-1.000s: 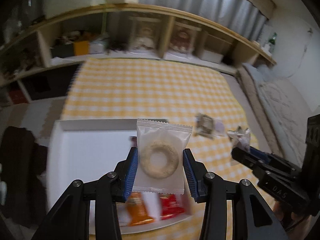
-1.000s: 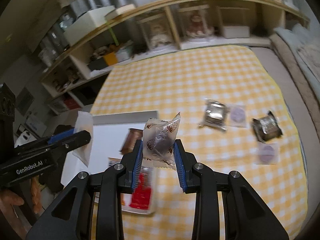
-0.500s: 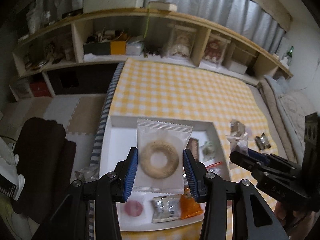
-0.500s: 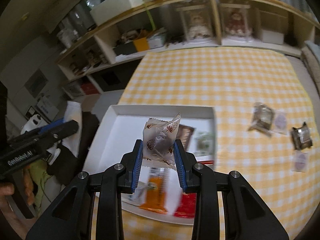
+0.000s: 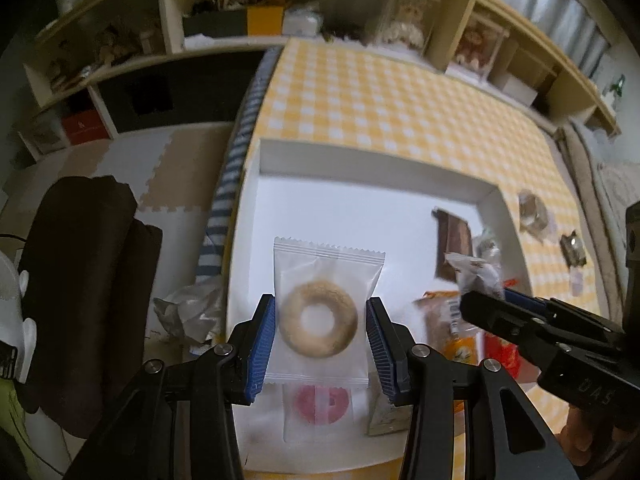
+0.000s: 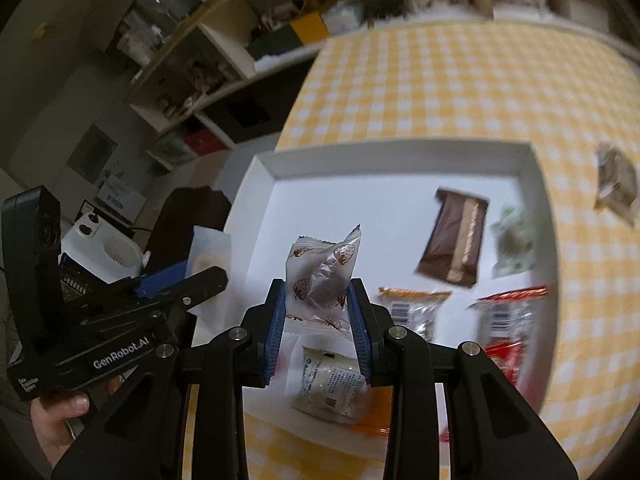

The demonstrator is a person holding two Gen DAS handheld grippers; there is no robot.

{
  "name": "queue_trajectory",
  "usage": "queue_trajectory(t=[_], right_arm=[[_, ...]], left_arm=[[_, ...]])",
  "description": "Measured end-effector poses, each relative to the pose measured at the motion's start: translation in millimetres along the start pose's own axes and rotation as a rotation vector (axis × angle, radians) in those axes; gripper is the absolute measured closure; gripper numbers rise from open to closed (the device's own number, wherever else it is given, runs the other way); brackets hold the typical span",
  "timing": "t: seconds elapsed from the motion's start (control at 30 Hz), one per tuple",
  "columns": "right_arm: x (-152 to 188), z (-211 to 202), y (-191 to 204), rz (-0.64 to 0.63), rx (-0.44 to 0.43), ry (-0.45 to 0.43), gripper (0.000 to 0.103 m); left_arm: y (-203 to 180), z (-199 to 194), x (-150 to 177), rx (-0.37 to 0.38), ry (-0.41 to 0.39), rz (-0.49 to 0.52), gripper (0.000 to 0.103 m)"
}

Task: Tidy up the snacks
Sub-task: 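Carry both packets over the white tray with both tools, then lower both packets into the tray and open both tools, then lift both tools away from the tray toward the remaining snacks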

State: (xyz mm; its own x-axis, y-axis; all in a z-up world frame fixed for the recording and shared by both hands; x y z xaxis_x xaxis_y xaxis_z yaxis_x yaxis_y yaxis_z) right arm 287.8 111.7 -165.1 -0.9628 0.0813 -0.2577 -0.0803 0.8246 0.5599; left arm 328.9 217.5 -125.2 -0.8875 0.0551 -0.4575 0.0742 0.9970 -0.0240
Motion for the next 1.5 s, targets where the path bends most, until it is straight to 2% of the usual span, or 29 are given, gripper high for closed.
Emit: queue_trajectory(t=[0.13,0.33,0.4,0.43,0.47,0.5,0.67,0.83,0.9,1.0,1.03,1.1,1.17,1.5], right_arm=[[7,19,-4,0.022,0.004,0.039,0.071],[8,30,-12,0.055,-0.006,0.070,0.069],[7,30,-14,0.057,-0.011,0.078,0.063],[7,30,-15,0.057,-0.009,0.079,0.055],[6,28,-16,0.052,-0.003,0.075,0.053],[5,26,-17,0.045,0.004,0.070,0.053],[7,18,-27,0.029,0.028,0.068,0.052],[11,9,-38,0.015,0.049,0.057,0.052],[13,5,-41,0.007,0.053,0.052,0.049],[15,-2,-42,-0.016,0.056,0.037,0.032],[15,-4,-42,-0.022,0.055,0.028,0.023],[15,-11,-42,-0.041,0.054,0.006,0.015],[14,-16,-42,-0.056,0.060,-0.009,0.000],[15,-48,-43,-0.125,0.120,-0.063,0.000]], left_arm=[[7,27,-5,-0.017,0.038,0.015,0.059],[18,55,-7,-0.056,0.041,0.010,0.057],[17,58,-7,-0.056,0.042,0.012,0.053],[16,59,-6,-0.055,0.044,0.015,0.048],[16,61,-5,-0.055,0.046,0.017,0.044],[15,61,-6,-0.056,0.046,0.020,0.041],[14,54,1,-0.058,0.046,0.018,0.038],[14,45,5,-0.064,0.048,0.010,0.031],[13,41,8,-0.063,0.048,0.005,0.028],[11,36,10,-0.065,0.046,0.008,0.018],[10,33,11,-0.065,0.043,0.011,0.014],[8,29,12,-0.062,0.040,0.012,0.007],[6,23,12,-0.068,0.032,0.014,0.001],[-8,-14,16,-0.100,0.008,0.032,0.000]])
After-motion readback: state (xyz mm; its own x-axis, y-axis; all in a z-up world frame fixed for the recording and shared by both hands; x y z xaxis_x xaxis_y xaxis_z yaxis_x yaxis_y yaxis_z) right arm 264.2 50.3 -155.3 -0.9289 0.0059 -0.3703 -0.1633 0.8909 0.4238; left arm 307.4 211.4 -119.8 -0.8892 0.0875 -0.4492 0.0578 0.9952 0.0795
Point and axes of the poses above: each gripper's, at about its wrist camera, not at the fingertips, and z roughly the way its jaws point, y to its left, x to its underside, the point moved 10 cm from there along z, roughly the way its jaws point, and after that the axes turned 10 degrees about z, right-handed, at the moved point
